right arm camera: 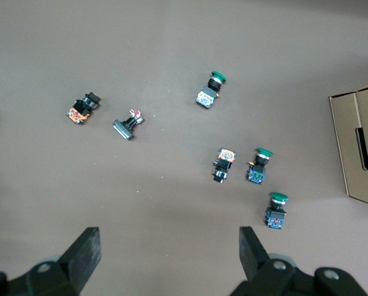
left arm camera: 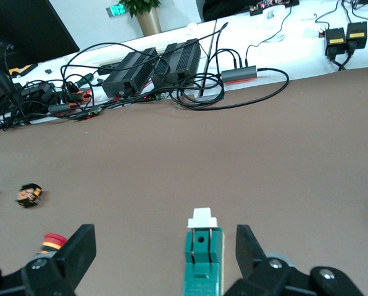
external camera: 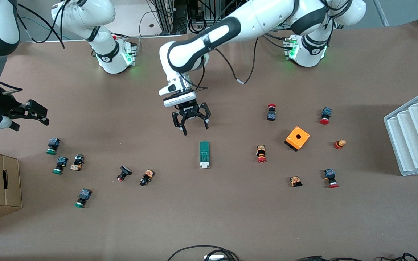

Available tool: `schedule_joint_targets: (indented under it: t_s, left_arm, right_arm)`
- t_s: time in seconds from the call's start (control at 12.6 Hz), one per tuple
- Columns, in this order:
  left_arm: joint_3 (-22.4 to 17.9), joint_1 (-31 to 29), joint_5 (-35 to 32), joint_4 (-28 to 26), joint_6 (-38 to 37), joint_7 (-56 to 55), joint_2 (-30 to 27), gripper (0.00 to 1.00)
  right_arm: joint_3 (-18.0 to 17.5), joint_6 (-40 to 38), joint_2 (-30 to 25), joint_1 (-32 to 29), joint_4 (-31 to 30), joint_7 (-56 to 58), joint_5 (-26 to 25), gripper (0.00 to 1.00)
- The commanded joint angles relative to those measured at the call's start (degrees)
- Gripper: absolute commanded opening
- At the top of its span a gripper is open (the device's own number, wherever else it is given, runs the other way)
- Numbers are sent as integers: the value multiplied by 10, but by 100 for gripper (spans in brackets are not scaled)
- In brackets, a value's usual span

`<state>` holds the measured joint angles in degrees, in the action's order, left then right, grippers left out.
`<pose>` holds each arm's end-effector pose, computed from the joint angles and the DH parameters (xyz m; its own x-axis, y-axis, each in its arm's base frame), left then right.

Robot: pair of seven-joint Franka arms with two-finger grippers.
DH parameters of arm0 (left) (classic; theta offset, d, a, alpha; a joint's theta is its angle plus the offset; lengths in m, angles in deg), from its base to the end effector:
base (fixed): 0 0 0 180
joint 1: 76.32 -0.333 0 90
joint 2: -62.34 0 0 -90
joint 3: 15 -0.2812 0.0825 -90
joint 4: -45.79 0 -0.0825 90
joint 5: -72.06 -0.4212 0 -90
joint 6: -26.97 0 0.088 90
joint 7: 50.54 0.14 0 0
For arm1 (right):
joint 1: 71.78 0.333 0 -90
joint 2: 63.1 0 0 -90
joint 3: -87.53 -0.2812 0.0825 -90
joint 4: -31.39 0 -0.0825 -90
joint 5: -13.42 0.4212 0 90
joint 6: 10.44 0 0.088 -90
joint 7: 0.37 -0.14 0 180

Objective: Close load switch with both arms

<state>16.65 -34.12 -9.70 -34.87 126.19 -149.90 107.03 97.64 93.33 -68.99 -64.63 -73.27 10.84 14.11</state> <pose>0.3859 -0.6305 0.2377 0.5980 -0.1261 0.7915 0.1531 -0.9514 -0.2672 0.5814 -0.0313 0.5058 0.9861 0.1402 0.0897 0.1418 -0.9898 -0.0127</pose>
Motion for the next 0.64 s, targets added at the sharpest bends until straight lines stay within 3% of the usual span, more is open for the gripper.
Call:
schedule_joint_targets:
  t_s: [0.0,0.56]
  left_arm:
    - [8,-21,50,-9,9,64,-49,100]
    - [0,-38,190,1,34,246,-144,100]
  right_arm:
    - [-1,-14,10,2,18,0,-14,100]
    - [-2,-9,28,3,42,0,-17,100]
